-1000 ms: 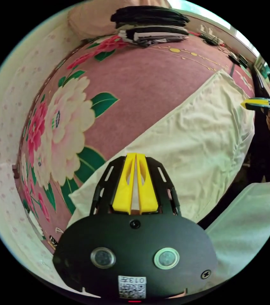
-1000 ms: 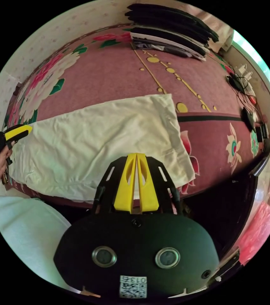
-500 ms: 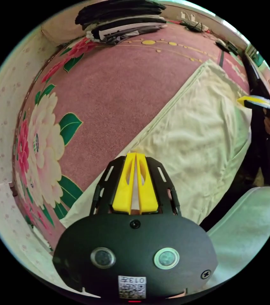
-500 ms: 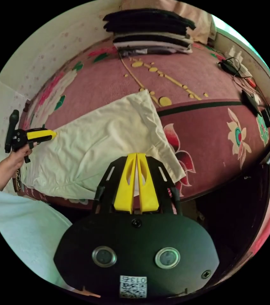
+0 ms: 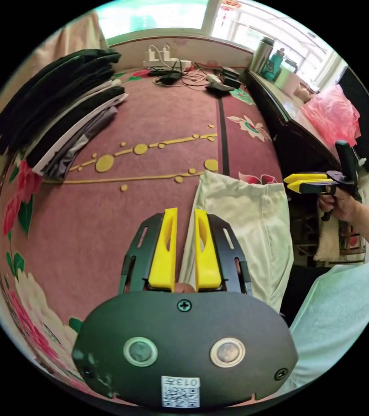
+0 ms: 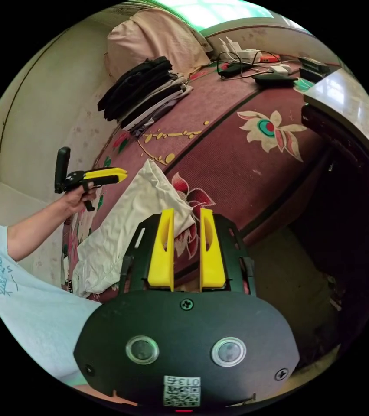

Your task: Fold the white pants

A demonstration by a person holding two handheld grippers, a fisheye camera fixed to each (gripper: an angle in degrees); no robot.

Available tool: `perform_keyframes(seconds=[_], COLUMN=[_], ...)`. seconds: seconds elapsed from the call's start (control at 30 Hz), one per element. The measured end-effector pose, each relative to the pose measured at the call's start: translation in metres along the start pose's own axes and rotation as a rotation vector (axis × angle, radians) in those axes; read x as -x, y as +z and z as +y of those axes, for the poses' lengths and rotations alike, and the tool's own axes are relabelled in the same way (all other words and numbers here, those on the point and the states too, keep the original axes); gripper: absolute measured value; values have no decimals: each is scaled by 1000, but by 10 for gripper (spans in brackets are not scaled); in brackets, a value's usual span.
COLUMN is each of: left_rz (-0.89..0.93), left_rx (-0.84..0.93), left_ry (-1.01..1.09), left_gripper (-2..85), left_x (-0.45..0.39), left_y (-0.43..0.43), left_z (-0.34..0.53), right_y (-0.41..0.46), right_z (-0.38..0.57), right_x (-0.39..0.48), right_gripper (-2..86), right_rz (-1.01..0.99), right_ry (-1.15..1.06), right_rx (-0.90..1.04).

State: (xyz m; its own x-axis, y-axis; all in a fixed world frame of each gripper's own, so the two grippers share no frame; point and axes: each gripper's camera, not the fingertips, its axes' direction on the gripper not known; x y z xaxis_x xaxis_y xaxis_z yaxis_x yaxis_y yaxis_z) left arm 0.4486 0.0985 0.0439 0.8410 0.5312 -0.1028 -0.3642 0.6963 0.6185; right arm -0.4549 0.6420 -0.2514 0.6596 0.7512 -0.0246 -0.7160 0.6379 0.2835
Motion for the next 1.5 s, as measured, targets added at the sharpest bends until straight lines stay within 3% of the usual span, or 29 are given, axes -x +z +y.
perform_keyframes(seconds=[0.3,1.13,1.5], left_rz=[119,372,196], left_rx=[122,-46,127], left_ry=[147,108,174], left_gripper=[94,139,139], left_x=[9,69,31], left_y=[49,4,47], left_z=[-21,24,2], right_y=[42,42,24], right_z=[37,45,6], right_x=[-38,-88,-87], right_gripper=[95,77,77], right_rz=[-38,-124,-137], right_ry=[55,30,33], right_rx=[26,48,53])
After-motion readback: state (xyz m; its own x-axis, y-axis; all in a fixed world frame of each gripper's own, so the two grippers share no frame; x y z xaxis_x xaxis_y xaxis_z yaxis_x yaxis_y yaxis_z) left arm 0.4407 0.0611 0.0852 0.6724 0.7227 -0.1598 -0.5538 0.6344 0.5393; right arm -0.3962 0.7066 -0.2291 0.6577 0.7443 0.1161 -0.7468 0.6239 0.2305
